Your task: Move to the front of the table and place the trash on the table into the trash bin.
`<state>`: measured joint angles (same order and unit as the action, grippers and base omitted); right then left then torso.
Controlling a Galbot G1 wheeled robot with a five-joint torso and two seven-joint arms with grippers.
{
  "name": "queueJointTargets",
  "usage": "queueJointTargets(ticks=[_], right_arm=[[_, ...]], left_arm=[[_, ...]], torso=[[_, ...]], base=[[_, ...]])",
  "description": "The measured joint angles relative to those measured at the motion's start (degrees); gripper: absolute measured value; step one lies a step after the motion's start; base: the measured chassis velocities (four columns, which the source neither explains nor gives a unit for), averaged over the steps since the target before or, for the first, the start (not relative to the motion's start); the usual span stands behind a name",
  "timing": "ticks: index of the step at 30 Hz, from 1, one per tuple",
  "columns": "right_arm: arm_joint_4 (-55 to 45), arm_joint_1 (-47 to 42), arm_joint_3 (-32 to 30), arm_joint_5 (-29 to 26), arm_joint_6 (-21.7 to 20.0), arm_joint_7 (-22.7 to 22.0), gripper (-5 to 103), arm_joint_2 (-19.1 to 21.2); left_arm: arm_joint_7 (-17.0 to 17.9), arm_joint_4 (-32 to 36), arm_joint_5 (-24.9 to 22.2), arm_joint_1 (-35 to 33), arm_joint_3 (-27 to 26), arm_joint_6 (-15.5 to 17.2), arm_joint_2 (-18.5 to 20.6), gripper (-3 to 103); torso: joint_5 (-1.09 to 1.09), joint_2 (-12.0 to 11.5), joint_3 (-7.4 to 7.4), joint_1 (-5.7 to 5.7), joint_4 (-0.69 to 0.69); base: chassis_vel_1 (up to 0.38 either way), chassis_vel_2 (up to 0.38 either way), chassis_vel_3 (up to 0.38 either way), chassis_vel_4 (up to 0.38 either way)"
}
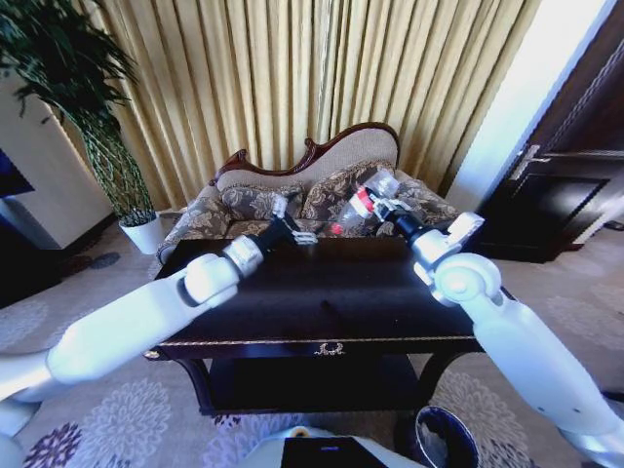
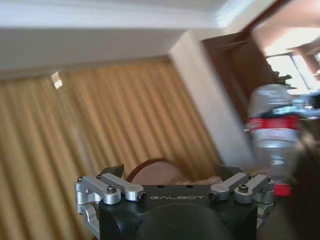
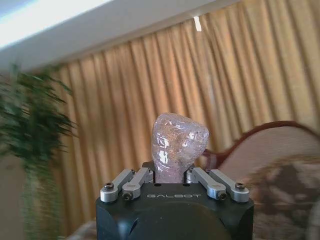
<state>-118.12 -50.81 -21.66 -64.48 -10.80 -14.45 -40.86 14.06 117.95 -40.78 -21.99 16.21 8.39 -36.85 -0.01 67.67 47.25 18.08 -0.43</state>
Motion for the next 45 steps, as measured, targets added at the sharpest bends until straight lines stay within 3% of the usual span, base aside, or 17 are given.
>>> queueJointTargets(ticks=[2,3,4,5,8,9,11,13,16,17,21,28,32,45], right_arm=[[0.14,-2.54,-1.12,4.11,0.11,-3.92,24,0.9],[0.12,-2.95,-1.34,4.74,0.11,-4.44,24,1.07],[-0.25,-4.51,-2.26,6.74,-0.04,-6.11,24,1.7],[-0.25,-4.51,-2.26,6.74,-0.04,-6.11,24,1.7],[-1.95,-8.62,-4.72,11.12,-1.74,-9.59,24,2.95],[-1.95,-8.62,-4.72,11.12,-1.74,-9.59,24,2.95],[-3.21,-12.3,-6.93,13.24,-2.66,-10.78,24,3.58],[-3.53,-13.26,-7.66,13.63,-2.91,-11.02,24,3.7],[-5.3,-18.61,-13.06,14.32,-4.3,-12.21,24,3.78],[-5.3,-18.61,-13.06,14.32,-4.3,-12.21,24,3.78],[-7.74,-24.84,-18.37,15.13,-5.16,-12.24,24,1.78],[-10.27,-30.81,-21.76,17.0,-5.45,-11.74,24,-1.12],[-13.01,-36.31,-22.64,20.08,-5.47,-10.24,24,-5.13],[-15.37,-36.8,-22.39,21.29,-5.45,-10.17,24,-5.19]], left_arm=[[3.4,0.54,-4.71,-6.42,-10.56,2.86,1.05,100],[3.61,0.62,-5.12,-7.52,-12.3,3.21,1.22,100],[4.1,0.71,-6.15,-12.16,-18.51,4.17,1.85,100],[4.1,0.71,-6.15,-12.16,-18.51,4.17,1.85,100],[6.13,0.9,-6.42,-24.33,-31.66,5.5,1.28,100],[6.13,0.9,-6.42,-24.33,-31.66,5.5,1.28,100],[7.29,3.11,-6.32,-31.78,-40.11,7.9,-0.87,100],[7.5,3.76,-6.34,-33.59,-42.07,8.36,-1.47,100],[9.0,7.29,-7.23,-43.26,-51.91,11.27,-5.16,100],[9.0,7.29,-7.23,-43.26,-51.91,11.27,-5.16,100],[8.98,10.47,-8.05,-49.99,-60.35,13.94,-7.78,100],[8.83,12.18,-9.0,-53.24,-64.82,15.94,-9.87,100],[7.5,14.62,-9.75,-57.58,-68.19,16.68,-11.98,100],[6.64,17.38,-10.68,-60.59,-69.57,17.35,-14.22,100]], torso=[[0.0,0.0,0.0,0.0,0.01],[0.0,0.0,0.0,0.01,0.01],[0.0,0.0,0.0,0.0,0.01],[0.0,0.0,0.0,0.0,0.01],[-0.03,0.0,0.0,0.0,0.02],[-0.03,0.0,0.0,0.0,0.02],[-0.01,0.0,0.0,0.0,0.0],[-0.01,0.0,0.0,0.0,0.0],[-0.01,0.01,-0.01,0.0,0.01],[-0.01,0.01,-0.01,0.0,0.01],[0.02,0.01,-0.01,-0.01,0.0],[-0.01,0.01,0.0,0.0,0.0],[0.01,0.01,-0.01,-0.01,-0.01],[0.0,0.01,0.0,0.0,0.0]], base=[[0.0,0.0,0.0,0.0],[0.0,0.0,0.0,0.0],[0.0,0.0,0.0,0.0],[0.0,0.0,0.0,0.0],[0.0,0.0,0.0,0.0],[0.0,0.0,0.0,0.0],[0.0,0.0,0.0,0.0],[0.0,0.0,0.0,0.0],[0.0,0.0,0.0,0.0],[0.0,0.0,0.0,0.0],[0.0,0.0,0.0,0.0],[0.0,0.0,0.0,0.0],[0.0,0.0,0.0,0.0],[0.0,0.0,0.0,0.0]])
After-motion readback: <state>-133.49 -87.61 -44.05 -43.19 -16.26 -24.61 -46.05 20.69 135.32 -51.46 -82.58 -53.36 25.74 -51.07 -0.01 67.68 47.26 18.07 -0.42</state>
